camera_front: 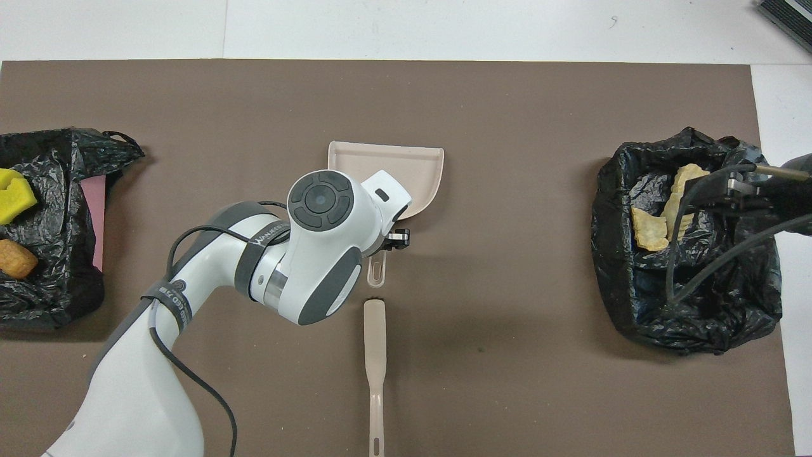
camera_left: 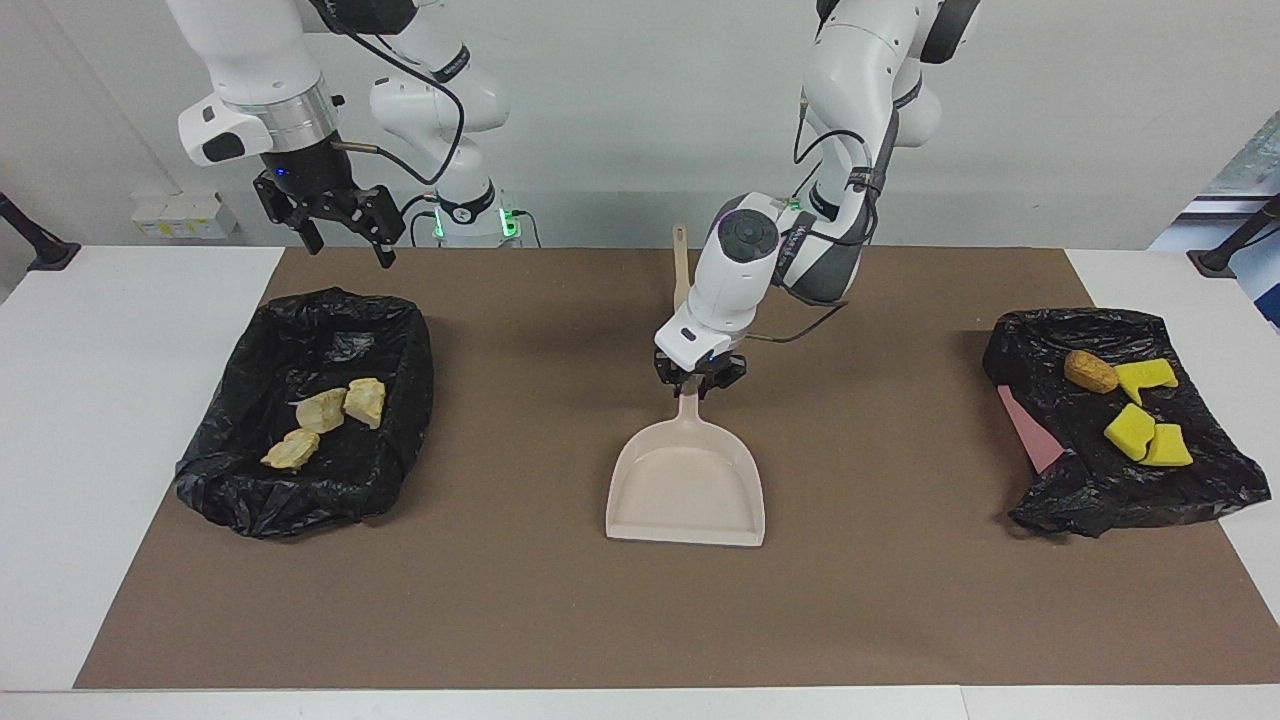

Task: Sweep and dump trash in bin

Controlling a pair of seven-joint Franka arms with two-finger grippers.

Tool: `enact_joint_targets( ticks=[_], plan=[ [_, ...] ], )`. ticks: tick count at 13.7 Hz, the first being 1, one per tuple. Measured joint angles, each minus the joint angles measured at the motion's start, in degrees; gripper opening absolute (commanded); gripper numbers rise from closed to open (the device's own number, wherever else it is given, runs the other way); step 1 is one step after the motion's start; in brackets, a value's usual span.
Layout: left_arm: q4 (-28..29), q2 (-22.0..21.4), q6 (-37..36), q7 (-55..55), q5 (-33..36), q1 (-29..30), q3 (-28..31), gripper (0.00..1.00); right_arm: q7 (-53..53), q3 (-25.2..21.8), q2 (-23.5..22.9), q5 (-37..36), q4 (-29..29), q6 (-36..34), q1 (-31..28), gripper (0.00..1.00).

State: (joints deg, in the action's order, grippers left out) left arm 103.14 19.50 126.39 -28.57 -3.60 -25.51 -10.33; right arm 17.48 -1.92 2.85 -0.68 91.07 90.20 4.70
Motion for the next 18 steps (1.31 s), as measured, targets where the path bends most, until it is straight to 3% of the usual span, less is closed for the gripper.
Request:
enact_joint_targets(
  ticks=[6, 13, 18],
  plan=[
    [-4.04, -4.78, -5.84, 2.42, 0.07, 8.52, 1.0, 1.0, 0.0, 0.0, -0.01, 0.0, 0.0, 0.0, 0.0, 1.0],
    [-5.7, -9.07, -14.35, 23.24, 0.07, 22.15, 1.44, 1.0, 0.0, 0.0, -0.04, 0.0, 0.0, 0.0, 0.0, 1.0],
    [-6.11, -14.61, -20.76, 28.8, 0.65, 26.74, 2.32, 1.0, 0.0, 0.0, -0.05, 0.0, 0.0, 0.0, 0.0, 1.0]
  ],
)
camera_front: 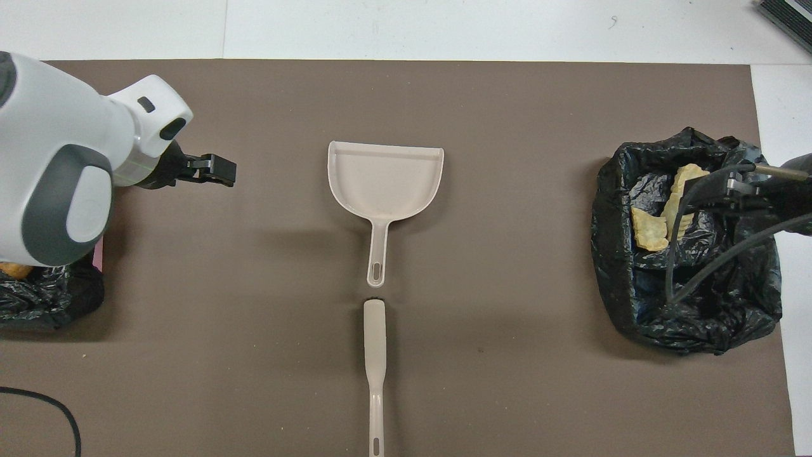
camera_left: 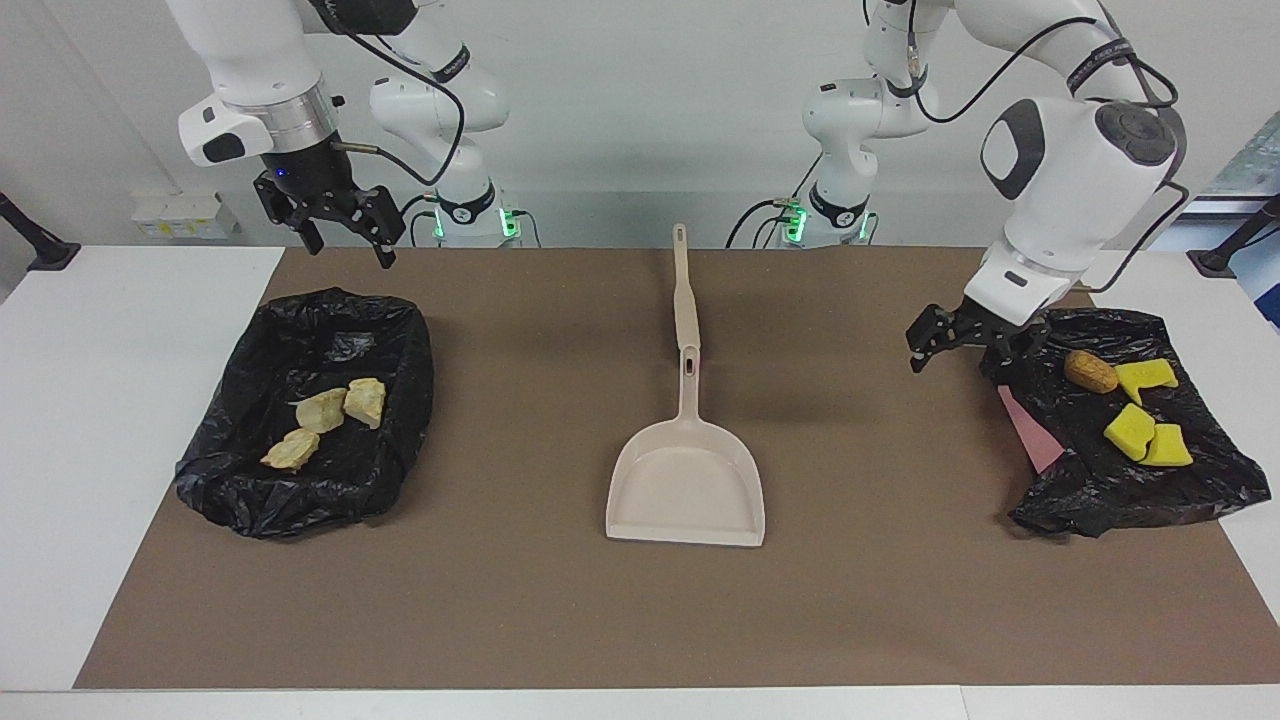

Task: Sweep and dump trash in bin

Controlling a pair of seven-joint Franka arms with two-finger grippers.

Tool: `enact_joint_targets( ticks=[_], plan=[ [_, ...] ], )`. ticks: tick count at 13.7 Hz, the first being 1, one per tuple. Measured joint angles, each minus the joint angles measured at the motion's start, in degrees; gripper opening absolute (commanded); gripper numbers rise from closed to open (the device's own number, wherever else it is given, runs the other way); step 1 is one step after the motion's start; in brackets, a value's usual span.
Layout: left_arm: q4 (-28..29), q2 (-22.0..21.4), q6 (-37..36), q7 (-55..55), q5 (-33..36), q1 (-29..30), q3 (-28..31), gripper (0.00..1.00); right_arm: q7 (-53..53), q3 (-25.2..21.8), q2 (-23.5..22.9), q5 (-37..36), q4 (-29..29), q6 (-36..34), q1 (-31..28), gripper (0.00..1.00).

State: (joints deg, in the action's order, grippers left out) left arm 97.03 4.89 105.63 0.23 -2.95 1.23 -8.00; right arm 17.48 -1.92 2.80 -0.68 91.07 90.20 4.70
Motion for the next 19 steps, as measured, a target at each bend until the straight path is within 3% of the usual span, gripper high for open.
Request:
enact_joint_targets(
  ticks=[7, 19],
  plan=[
    [-2.57, -6.1, -12.25, 2.73, 2.75, 0.02, 0.89, 1.0, 0.0, 0.0, -0.01, 0.0, 0.0, 0.0, 0.0, 1.0],
    [-6.57, -4.69, -17.52, 5.87, 2.82, 0.03, 0.93, 1.0, 0.0, 0.0, -0.02, 0.0, 0.0, 0.0, 0.0, 1.0]
  ],
)
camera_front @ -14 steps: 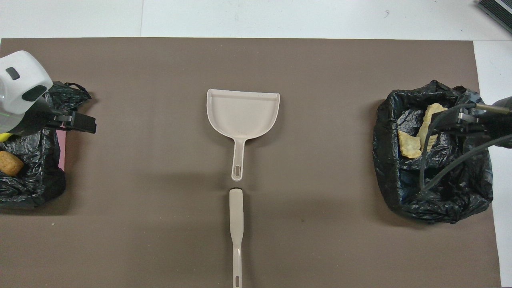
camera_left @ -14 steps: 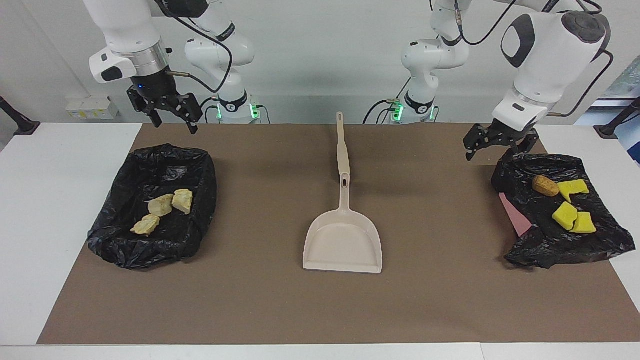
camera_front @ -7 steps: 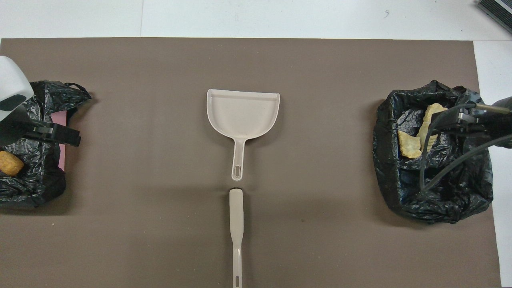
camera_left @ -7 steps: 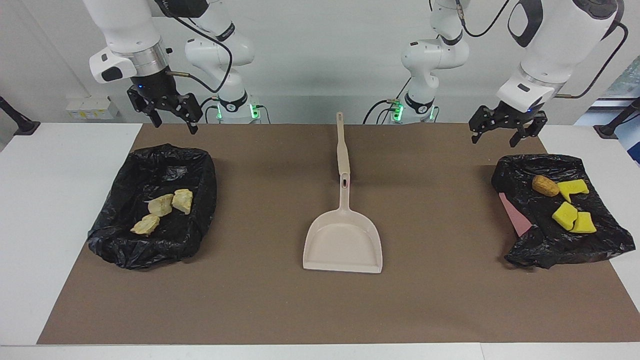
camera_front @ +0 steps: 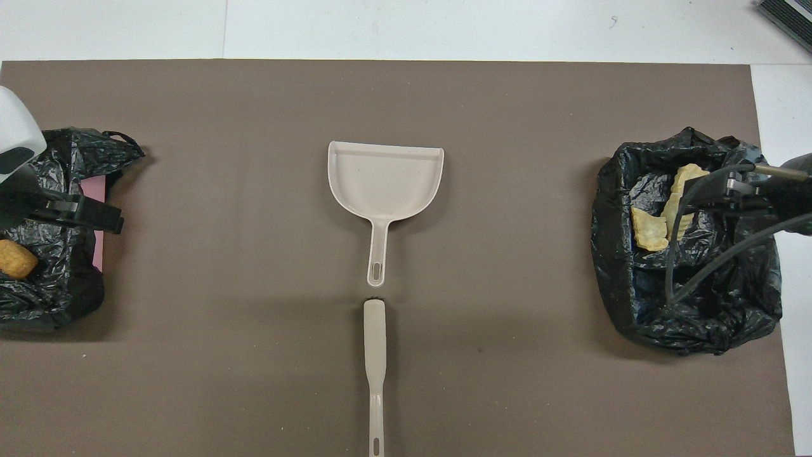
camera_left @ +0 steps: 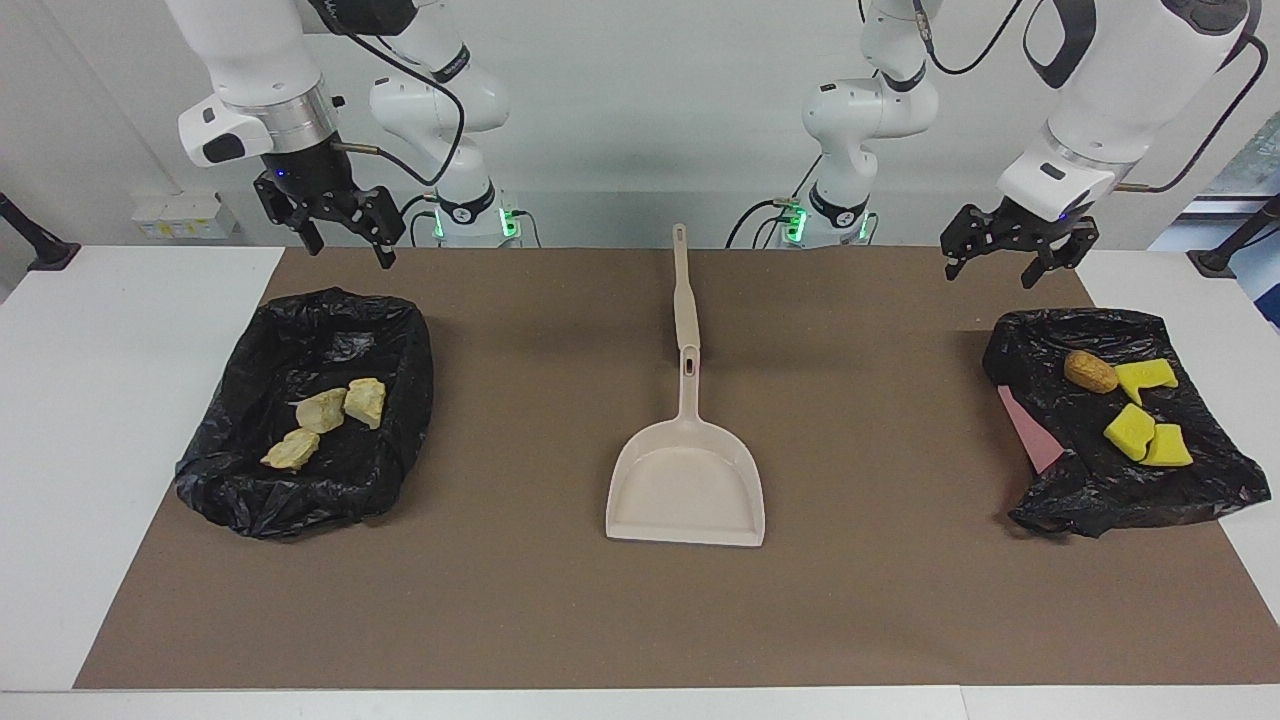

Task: Sweep and dump trash in bin

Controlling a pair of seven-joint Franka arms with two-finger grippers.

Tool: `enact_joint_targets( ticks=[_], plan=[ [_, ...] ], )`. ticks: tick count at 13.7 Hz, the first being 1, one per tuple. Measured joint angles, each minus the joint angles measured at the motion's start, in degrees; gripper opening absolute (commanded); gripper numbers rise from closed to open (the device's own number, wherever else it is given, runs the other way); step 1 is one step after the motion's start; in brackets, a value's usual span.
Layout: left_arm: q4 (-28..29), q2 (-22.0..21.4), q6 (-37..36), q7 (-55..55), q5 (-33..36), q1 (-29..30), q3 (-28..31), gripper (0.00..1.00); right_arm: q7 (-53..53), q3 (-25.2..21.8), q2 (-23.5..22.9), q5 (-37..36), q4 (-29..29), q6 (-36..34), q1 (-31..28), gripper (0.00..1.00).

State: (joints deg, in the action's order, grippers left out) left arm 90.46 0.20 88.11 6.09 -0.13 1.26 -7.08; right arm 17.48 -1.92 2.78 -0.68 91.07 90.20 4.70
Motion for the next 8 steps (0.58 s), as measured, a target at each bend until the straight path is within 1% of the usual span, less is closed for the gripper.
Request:
enact_joint_targets(
  ticks=[8],
  plan=[
    [-0.25, 0.36, 0.0, -0.05, 0.0, 0.0, 0.0, 1.0, 0.0, 0.0, 0.0, 0.0, 0.0, 0.0, 0.0, 1.0]
  ],
)
